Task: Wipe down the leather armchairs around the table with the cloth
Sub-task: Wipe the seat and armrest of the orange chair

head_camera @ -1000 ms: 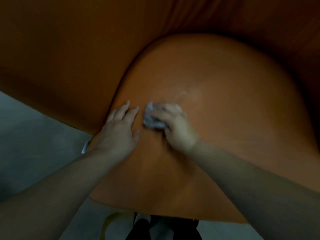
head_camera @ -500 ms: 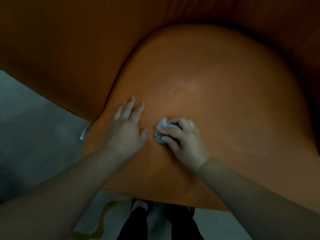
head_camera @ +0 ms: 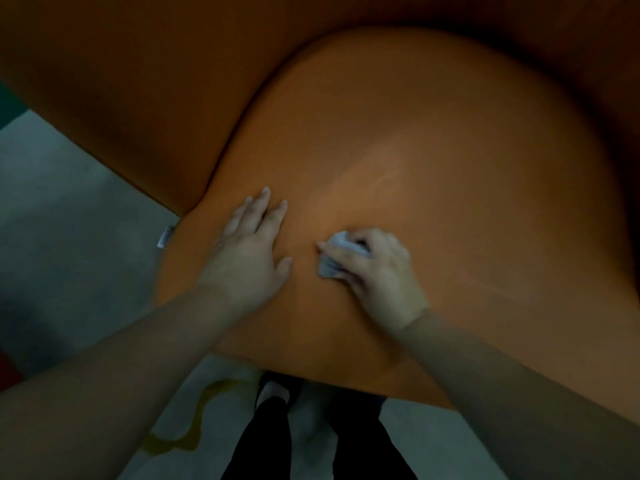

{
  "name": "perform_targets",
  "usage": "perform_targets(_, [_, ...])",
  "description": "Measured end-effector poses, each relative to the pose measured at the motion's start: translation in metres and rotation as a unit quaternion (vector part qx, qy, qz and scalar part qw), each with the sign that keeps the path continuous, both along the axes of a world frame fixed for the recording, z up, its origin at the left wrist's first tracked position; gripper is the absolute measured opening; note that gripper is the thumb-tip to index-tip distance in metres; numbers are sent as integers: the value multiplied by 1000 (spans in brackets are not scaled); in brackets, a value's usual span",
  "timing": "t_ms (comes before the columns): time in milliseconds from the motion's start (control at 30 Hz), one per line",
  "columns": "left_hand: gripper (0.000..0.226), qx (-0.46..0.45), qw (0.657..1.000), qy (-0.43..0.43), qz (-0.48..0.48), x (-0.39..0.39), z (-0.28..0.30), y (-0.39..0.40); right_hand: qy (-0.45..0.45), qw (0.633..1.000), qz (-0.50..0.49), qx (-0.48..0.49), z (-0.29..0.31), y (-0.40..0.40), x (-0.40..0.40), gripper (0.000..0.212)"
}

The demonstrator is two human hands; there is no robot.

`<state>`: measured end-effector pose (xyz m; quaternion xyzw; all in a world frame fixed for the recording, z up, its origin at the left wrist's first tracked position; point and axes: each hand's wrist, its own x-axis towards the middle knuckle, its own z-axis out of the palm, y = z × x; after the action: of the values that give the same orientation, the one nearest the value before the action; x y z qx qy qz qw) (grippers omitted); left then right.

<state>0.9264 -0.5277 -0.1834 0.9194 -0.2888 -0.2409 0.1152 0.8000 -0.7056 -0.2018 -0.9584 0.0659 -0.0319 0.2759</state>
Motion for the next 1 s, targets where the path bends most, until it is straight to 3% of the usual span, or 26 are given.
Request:
perform_targets(167, [87,32,999,9,8,-20,5,-3,7,982,-188,3,5,-27,-22,40])
perform_targets(233, [90,39,999,1,19,-27,4,-9,-11,984,-176,27,8,-1,-12,40])
perform_targets(333, [92,37,999,-19,19,-33,2,-13,-8,997,-79,11,2,39,-10,37])
perform_targets(467, [92,33,998,-38,-25,-35,-1,-9,-32,992,-120,-34,-8,17,-28,37])
perform_targets(567, [89,33,993,-60,-92,-42,-3,-12,-35,960,-266,-75,-12,-25,-54,37])
perform_targets(667, [90,38,993,-64,-88,-49,-6,-20,-8,895,-442,-54,-14,-38,-63,35])
perform_targets(733, [90,39,994,-64,-78,-51,-7,-25,3,873,-488,-26,-13,-19,-51,36])
perform_targets(800, [91,43,994,-65,-75,-53,-7,-26,-4,913,-408,-10,-10,14,-40,40])
perform_targets(867, [91,44,994,-66,-77,-52,-7,-25,-8,964,-266,-8,-8,44,-37,43])
perform_targets(933, [92,47,993,-68,-86,-51,-6,-25,-12,985,-173,-11,-7,46,-38,44])
perform_targets(1000, [94,54,991,-71,-103,-50,-5,-24,-19,986,-158,-41,-7,23,-45,44])
